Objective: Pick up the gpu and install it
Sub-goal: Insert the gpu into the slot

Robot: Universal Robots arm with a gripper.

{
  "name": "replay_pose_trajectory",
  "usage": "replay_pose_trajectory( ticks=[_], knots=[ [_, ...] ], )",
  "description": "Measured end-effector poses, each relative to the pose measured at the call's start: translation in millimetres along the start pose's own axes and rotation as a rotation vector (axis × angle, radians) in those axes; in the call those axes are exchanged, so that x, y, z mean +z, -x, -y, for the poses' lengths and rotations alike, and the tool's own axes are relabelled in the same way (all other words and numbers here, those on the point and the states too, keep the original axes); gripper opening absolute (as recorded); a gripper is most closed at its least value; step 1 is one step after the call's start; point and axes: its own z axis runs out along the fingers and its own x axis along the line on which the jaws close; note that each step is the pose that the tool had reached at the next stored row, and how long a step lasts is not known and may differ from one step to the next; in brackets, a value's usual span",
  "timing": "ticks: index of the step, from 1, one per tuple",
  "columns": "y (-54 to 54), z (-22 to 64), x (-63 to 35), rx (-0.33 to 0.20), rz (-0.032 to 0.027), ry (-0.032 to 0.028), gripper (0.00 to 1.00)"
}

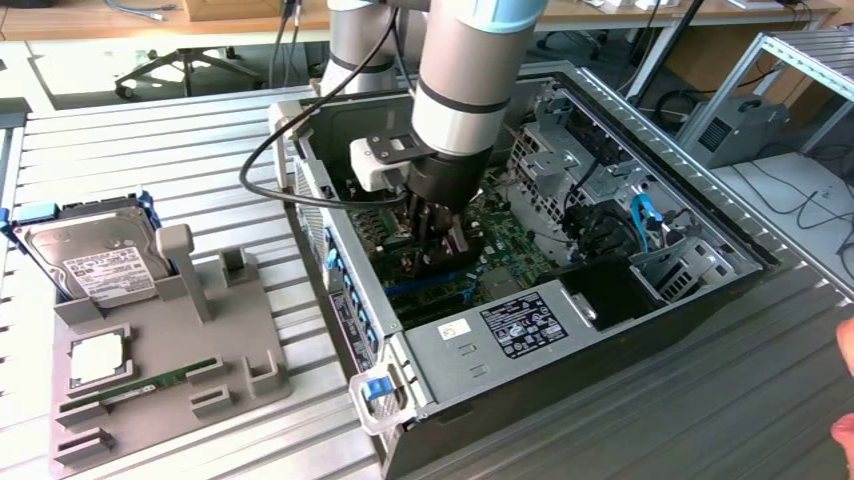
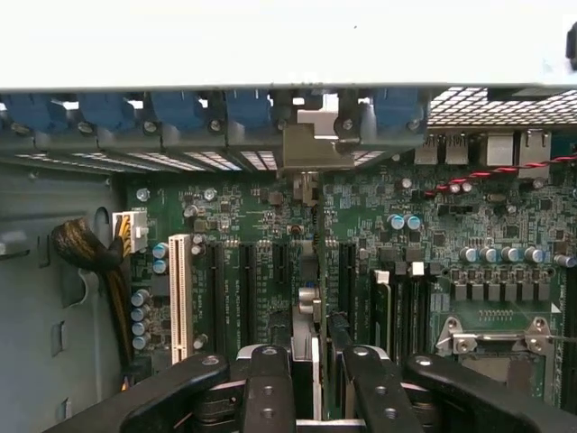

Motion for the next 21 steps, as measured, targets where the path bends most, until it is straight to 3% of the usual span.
replay_pose_trajectory(
  ticks=[13, 21],
  knots=[
    [0.4, -5.1, 11.2, 0.0, -0.0003, 0.0001, 0.27],
    [0.4, -5.1, 11.7, 0.0, -0.0001, 0.0001, 0.27]
  ],
)
